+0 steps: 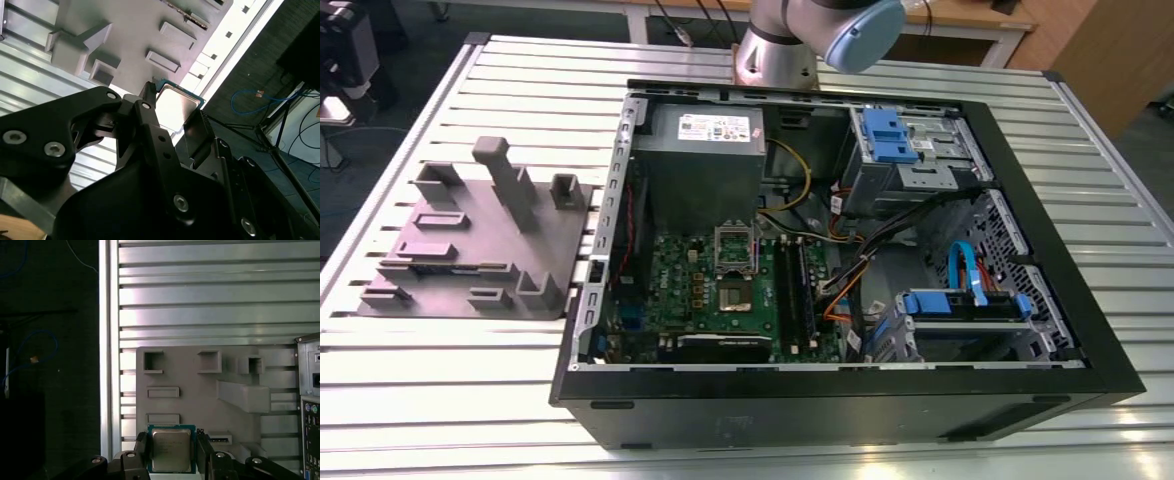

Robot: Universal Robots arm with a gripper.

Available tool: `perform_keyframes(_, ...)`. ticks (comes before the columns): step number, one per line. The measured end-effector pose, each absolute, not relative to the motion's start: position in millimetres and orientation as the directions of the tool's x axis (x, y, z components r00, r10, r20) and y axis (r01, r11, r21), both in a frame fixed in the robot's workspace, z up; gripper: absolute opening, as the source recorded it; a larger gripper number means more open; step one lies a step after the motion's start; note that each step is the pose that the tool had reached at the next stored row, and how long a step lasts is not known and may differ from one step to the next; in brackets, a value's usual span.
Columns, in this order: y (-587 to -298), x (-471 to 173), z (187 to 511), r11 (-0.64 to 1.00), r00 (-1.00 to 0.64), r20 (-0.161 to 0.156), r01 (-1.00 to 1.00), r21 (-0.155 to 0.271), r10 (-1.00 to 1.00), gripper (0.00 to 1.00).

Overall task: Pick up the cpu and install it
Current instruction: 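Pick up the cpu and move it towards the insertion slot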

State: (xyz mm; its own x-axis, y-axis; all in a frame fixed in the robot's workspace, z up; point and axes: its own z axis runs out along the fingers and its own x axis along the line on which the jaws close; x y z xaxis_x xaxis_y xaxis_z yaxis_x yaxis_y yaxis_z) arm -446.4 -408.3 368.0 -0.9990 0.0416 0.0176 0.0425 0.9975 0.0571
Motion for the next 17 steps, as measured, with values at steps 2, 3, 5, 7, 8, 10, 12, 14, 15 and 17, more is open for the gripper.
perform_keyframes(2,-408.2,-446.4,368.1,0.997,-0.999,0.018,0.043,0.057,0.042,0.47)
perform_keyframes(3,-408.2,-446.4,368.2,0.997,-0.999,0.018,0.043,0.057,0.042,0.47)
perform_keyframes(5,-408.2,-446.4,368.2,0.997,-0.999,0.018,0.043,0.057,0.042,0.47)
perform_keyframes(7,-408.2,-446.4,368.2,0.997,-0.999,0.018,0.043,0.057,0.042,0.47)
perform_keyframes(8,-408.2,-446.4,368.3,0.997,-0.999,0.018,0.043,0.057,0.042,0.47)
perform_keyframes(10,-408.1,-446.0,368.4,0.997,-0.999,0.018,0.043,0.057,0.042,0.47)
perform_keyframes(12,-408.2,-444.6,368.3,0.997,-0.999,0.018,0.043,0.057,0.042,0.47)
perform_keyframes(14,-408.2,-442.5,368.2,0.997,-0.999,0.018,0.043,0.057,0.042,0.47)
perform_keyframes(15,-408.2,-441.7,368.3,0.997,-0.999,0.018,0.043,0.057,0.042,0.47)
perform_keyframes(17,-408.2,-440.1,368.3,0.997,-0.999,0.018,0.043,0.057,0.042,0.47)
